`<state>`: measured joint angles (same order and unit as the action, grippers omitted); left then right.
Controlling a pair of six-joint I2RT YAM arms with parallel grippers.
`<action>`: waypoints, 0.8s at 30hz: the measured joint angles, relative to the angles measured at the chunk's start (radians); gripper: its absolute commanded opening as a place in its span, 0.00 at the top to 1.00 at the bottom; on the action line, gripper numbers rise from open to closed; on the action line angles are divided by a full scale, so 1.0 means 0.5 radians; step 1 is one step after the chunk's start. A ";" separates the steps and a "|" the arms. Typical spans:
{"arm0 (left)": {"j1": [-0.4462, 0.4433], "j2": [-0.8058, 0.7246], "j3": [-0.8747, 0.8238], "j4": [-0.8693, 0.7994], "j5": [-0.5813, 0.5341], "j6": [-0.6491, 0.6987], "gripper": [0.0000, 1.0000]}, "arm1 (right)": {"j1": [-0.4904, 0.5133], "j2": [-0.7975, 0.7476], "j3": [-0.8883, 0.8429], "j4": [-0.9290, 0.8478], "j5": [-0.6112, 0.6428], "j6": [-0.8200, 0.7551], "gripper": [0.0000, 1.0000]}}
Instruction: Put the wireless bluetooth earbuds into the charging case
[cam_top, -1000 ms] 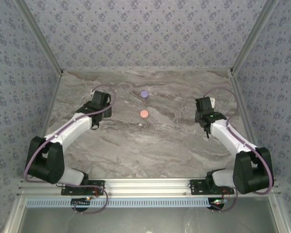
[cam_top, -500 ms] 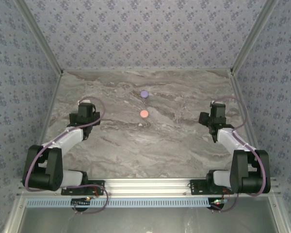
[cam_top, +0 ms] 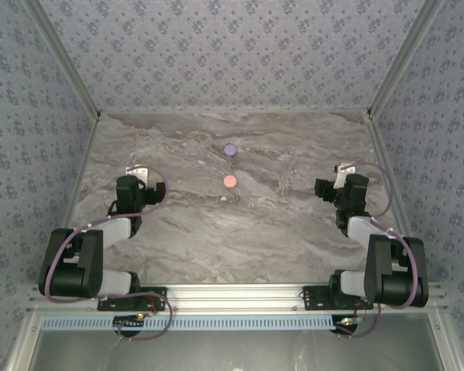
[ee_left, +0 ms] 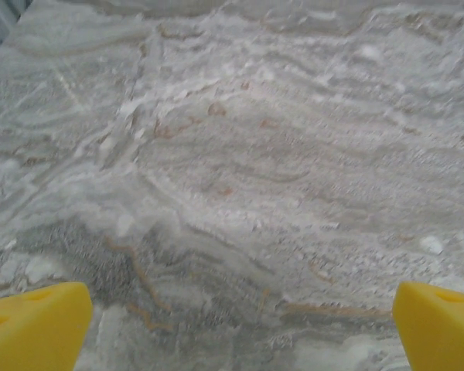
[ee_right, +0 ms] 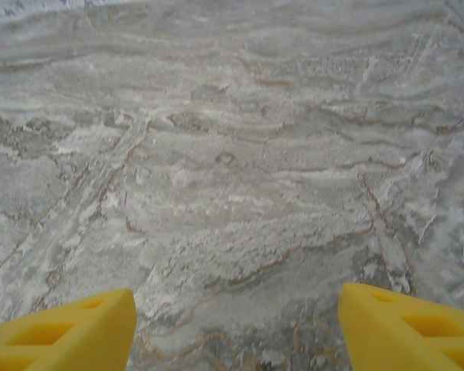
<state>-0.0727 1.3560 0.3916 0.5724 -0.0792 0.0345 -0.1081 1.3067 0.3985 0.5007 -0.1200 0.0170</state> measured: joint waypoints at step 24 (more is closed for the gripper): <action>0.183 0.340 0.014 0.484 0.105 -0.093 0.01 | 0.130 0.416 -0.034 0.533 0.154 -0.053 0.00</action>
<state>0.0189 1.5261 0.3985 0.8143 -0.0269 -0.0120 -0.0433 1.5146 0.3813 0.7673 -0.0429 -0.0093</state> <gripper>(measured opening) 0.993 0.995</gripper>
